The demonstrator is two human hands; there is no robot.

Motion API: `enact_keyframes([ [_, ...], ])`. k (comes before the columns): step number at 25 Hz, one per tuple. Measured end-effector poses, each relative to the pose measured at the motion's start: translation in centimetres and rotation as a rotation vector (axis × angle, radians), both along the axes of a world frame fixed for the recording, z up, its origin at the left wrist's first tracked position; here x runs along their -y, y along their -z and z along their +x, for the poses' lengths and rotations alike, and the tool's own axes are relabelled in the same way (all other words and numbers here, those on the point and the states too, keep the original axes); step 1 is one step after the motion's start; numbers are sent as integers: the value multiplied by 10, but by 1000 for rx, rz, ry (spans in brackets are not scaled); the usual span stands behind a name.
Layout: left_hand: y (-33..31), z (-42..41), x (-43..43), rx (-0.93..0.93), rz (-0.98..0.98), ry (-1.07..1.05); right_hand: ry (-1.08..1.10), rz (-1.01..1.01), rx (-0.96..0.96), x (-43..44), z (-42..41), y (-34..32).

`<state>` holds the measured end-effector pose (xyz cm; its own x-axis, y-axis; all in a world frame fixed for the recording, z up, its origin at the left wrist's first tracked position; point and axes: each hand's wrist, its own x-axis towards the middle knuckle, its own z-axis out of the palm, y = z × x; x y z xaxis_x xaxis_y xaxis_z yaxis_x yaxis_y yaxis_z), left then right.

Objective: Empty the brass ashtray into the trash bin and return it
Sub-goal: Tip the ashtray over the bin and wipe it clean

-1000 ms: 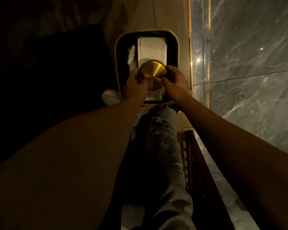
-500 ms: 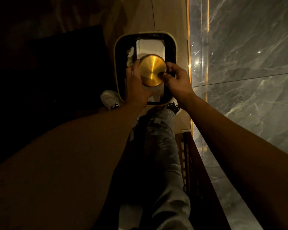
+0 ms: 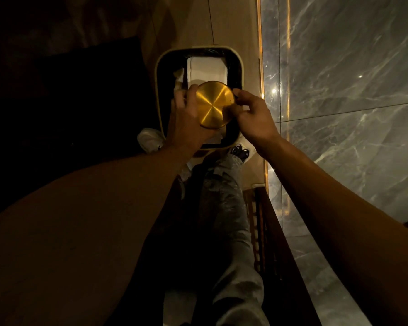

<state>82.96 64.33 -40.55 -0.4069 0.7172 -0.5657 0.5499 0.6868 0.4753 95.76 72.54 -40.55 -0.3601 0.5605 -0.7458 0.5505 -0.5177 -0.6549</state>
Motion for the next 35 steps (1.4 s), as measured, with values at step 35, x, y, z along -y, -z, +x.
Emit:
enact_keyframes([
  [35, -4, -6, -2, 73, 38, 73, -1151, 494, 93, -2, -1, -2],
])
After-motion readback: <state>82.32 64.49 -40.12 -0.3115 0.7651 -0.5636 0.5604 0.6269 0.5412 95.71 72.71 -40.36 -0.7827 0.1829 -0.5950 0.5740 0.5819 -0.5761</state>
